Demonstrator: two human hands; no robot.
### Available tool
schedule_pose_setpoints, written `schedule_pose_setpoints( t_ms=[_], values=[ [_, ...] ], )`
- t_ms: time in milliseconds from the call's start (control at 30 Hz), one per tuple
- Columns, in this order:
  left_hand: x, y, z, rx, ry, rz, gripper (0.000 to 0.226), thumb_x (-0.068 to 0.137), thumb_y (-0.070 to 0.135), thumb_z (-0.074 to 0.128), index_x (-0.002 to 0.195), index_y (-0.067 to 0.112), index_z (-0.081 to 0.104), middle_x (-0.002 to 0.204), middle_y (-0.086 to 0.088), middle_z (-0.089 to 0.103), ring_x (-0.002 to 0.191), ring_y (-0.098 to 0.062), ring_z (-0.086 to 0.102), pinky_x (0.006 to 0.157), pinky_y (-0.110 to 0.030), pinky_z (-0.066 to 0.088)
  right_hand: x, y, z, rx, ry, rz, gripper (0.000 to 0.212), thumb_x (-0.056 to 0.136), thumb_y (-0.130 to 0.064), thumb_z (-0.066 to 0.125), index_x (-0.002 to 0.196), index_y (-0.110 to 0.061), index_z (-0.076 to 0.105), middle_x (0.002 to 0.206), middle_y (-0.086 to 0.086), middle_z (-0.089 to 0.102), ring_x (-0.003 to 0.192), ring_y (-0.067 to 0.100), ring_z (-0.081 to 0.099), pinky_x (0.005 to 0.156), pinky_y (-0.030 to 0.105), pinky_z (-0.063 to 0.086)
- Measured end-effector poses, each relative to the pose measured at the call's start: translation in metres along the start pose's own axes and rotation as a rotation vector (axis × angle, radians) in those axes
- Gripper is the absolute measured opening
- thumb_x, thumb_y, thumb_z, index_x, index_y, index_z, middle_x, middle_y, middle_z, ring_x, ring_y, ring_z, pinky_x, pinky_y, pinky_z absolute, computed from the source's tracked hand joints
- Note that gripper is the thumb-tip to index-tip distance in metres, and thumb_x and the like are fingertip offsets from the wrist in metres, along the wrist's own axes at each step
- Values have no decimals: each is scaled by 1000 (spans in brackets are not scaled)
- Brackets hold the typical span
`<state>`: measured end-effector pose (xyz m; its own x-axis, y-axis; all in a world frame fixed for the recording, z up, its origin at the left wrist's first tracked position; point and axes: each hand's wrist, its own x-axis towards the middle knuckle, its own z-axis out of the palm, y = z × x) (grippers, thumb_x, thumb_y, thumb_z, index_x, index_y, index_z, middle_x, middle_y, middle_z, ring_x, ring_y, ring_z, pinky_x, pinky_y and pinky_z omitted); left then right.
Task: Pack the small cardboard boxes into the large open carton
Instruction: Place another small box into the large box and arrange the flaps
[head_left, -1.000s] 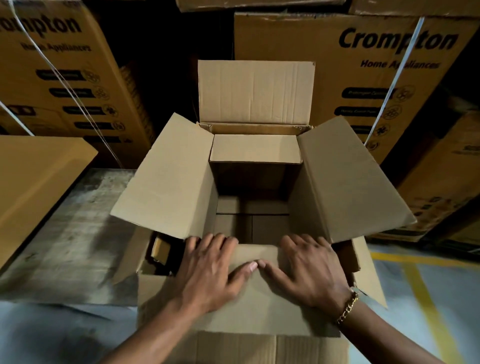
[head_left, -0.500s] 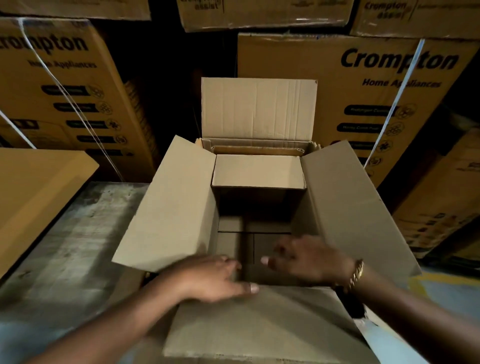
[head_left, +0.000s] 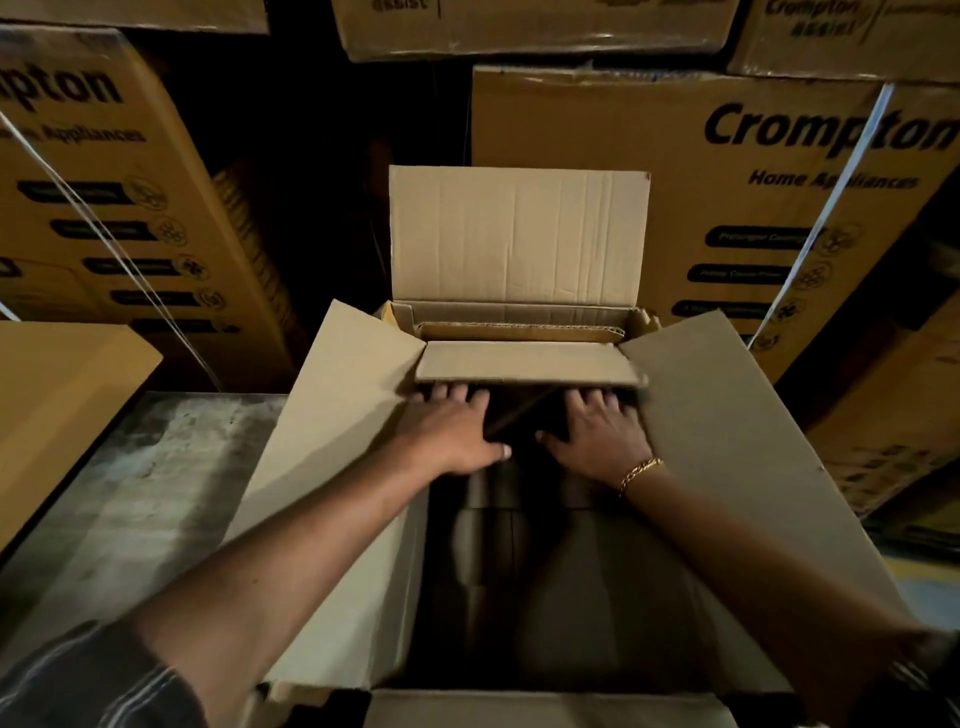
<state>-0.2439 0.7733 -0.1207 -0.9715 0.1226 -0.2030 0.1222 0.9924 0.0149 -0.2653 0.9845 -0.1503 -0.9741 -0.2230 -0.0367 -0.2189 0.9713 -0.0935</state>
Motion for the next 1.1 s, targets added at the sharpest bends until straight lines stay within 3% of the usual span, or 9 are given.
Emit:
schedule_pose_setpoints(
  t_ms=[67, 133, 233, 333, 567, 667, 900, 1000, 1100],
  values=[
    [19, -6, -22, 54, 205, -8, 92, 82, 75, 46, 154, 23, 24, 155, -11, 32, 142, -34, 29, 107, -52, 31, 20, 3, -20, 2, 111, -44, 88, 86, -67, 47, 155, -20, 19, 160, 18, 24, 149, 35, 21, 116, 52, 26],
    [42, -13, -40, 51, 343, -21, 93, 84, 72, 47, 157, 21, 19, 162, -14, 19, 149, -36, 16, 114, -55, 21, 43, 8, -40, -14, 168, -72, 96, 85, -64, 50, 160, -24, 6, 167, 11, 6, 153, 33, 9, 118, 53, 21],
    [80, -23, -50, 75, 422, -6, 96, 86, 68, 52, 159, 22, 10, 167, -13, -6, 153, -36, -6, 119, -58, 4, 77, 16, -62, -29, 191, -91, 92, 88, -61, 51, 160, -26, 6, 168, 9, 1, 153, 33, 3, 119, 57, 16],
    [117, -30, -47, 97, 440, -1, 100, 83, 76, 47, 159, 26, 4, 167, -9, -12, 151, -36, -14, 118, -61, -4, 106, 19, -67, -51, 189, -102, 85, 92, -63, 44, 160, -25, 9, 168, 9, 0, 153, 34, 4, 119, 56, 14],
    [176, -38, -23, -28, 357, -10, 95, 81, 89, 17, 158, 36, 2, 169, -2, -9, 152, -37, -12, 116, -66, -3, 154, 23, -48, -50, 156, -92, 85, 91, -76, 15, 160, -27, 6, 169, 4, -2, 154, 31, -1, 121, 59, 9],
    [187, -40, -6, -52, 380, -3, 96, 78, 92, 7, 157, 38, 5, 169, 0, -3, 152, -35, -8, 115, -66, 2, 165, 26, -31, 15, 118, -62, 83, 91, -77, 14, 160, -30, 7, 169, 3, -3, 154, 32, -4, 119, 63, 10],
    [197, -42, 27, -95, 520, -14, 89, 82, 91, 12, 156, 40, 11, 168, 5, 7, 153, -30, -3, 99, -70, 30, 165, 32, 8, 12, 257, -34, 77, 93, -77, 11, 159, -38, 2, 169, -7, -4, 155, 25, -3, 98, 59, 38],
    [193, -40, 21, -62, 483, -33, 91, 80, 91, 5, 156, 41, 5, 169, 5, 0, 153, -29, -9, 105, -72, 21, 165, 30, 5, 11, 241, -28, 78, 93, -76, 11, 159, -36, 3, 169, -6, -5, 155, 25, -4, 100, 60, 36],
    [184, -36, 12, -52, 424, -25, 94, 79, 90, 2, 157, 39, 0, 169, 4, -6, 153, -29, -14, 112, -72, 10, 160, 29, -4, 22, 180, -23, 79, 92, -77, 11, 159, -36, 0, 169, -6, -8, 154, 24, -8, 114, 65, 21]
  ],
)
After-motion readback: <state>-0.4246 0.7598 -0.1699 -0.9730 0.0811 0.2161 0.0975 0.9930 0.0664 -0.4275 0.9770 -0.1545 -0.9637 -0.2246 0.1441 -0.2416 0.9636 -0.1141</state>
